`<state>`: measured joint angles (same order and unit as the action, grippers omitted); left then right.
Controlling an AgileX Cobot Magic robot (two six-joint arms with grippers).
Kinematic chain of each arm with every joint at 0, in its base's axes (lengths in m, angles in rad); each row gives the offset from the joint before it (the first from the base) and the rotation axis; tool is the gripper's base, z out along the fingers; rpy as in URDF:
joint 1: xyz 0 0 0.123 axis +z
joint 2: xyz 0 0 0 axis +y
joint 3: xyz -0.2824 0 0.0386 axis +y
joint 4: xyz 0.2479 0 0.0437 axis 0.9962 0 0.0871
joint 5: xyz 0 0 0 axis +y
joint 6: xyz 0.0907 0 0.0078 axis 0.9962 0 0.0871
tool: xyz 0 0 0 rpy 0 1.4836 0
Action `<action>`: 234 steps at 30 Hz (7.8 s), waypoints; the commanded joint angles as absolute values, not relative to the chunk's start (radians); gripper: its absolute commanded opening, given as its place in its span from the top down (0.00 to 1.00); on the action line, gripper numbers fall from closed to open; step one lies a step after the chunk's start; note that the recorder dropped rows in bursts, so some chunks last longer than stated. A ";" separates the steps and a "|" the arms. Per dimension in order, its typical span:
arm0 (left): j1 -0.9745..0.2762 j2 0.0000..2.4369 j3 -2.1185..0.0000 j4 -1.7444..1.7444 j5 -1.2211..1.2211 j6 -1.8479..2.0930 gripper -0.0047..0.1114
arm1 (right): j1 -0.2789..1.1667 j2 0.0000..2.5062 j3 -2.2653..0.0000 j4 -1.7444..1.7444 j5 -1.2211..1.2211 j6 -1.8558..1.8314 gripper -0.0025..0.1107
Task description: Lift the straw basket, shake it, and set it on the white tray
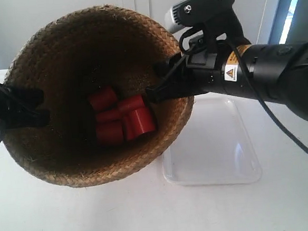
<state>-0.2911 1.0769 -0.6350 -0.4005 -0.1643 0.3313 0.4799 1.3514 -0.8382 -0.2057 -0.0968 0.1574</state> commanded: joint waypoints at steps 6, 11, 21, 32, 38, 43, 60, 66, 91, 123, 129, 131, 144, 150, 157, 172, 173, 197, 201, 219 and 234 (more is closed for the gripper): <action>-0.293 1.059 -0.631 -0.378 -0.279 0.325 0.96 | 0.478 1.329 -0.779 0.310 -0.355 -0.588 0.98; -0.293 1.059 -0.631 -0.355 -0.292 0.300 0.96 | 0.478 1.328 -0.707 0.445 -0.425 -0.693 0.98; -0.293 1.059 -0.631 -0.221 -0.362 0.151 0.96 | 0.482 1.257 -0.697 0.448 -0.368 -0.662 0.98; -0.293 1.129 -0.631 0.134 -0.485 -0.233 0.96 | 0.539 1.172 -0.665 0.451 -0.278 -0.597 0.98; -0.293 1.129 -0.631 0.140 -0.507 -0.232 0.96 | 0.539 1.176 -0.614 0.461 -0.408 -0.599 0.98; -0.293 1.129 -0.631 0.143 -0.573 -0.266 0.96 | 0.539 1.215 -0.593 0.461 -0.500 -0.597 0.98; -0.291 1.131 -0.631 0.135 -0.516 -0.295 0.96 | 0.539 1.229 -0.593 0.500 -0.530 -0.519 0.98; -0.354 1.015 -0.621 0.261 -0.342 -0.317 0.96 | 0.583 1.080 -0.606 0.500 -0.263 -0.495 0.98; -0.543 1.157 -0.661 -0.612 -0.509 0.603 0.96 | 0.647 1.317 -0.672 0.766 -0.611 -0.765 0.98; -0.849 1.085 -0.686 -1.076 -0.734 1.046 0.96 | 0.957 1.166 -0.673 1.050 -0.892 -1.115 0.98; -0.908 0.993 -0.686 -1.231 -0.701 1.272 0.96 | 1.056 1.084 -0.673 1.141 -0.851 -1.286 0.98; -1.003 0.899 -0.680 -1.283 -0.692 1.376 0.96 | 1.168 0.986 -0.666 1.200 -0.843 -1.363 0.98; -1.031 1.060 -0.670 -1.259 -0.979 1.309 0.96 | 1.061 1.217 -0.645 1.089 -1.009 -1.095 0.98; -1.039 1.019 -0.659 -1.259 -0.934 1.288 0.96 | 1.065 1.131 -0.638 1.115 -0.913 -1.170 0.98; -1.036 1.019 -0.659 -1.264 -0.935 1.264 0.96 | 1.056 1.143 -0.636 1.153 -0.906 -1.219 0.98; -0.986 1.080 -0.627 -1.154 -1.030 1.190 0.96 | 0.994 1.216 -0.647 1.045 -0.963 -1.116 0.98; -0.920 1.087 -0.640 -1.154 -0.929 1.189 0.96 | 0.956 1.232 -0.659 1.055 -0.912 -1.112 0.98; -1.154 0.714 -0.633 -1.306 -0.633 1.426 0.96 | 1.357 0.799 -0.545 1.144 -0.885 -1.305 0.98; -0.908 1.061 -0.592 -0.998 -0.943 1.060 0.96 | 0.982 1.159 -0.561 0.954 -1.033 -1.087 0.98; -0.925 0.788 -0.642 -1.316 -0.532 1.371 0.96 | 1.107 0.854 -0.569 1.220 -0.800 -1.317 0.98; -0.851 1.105 -0.674 -1.133 -0.712 1.149 0.96 | 1.006 1.093 -0.591 1.196 -0.949 -1.249 0.98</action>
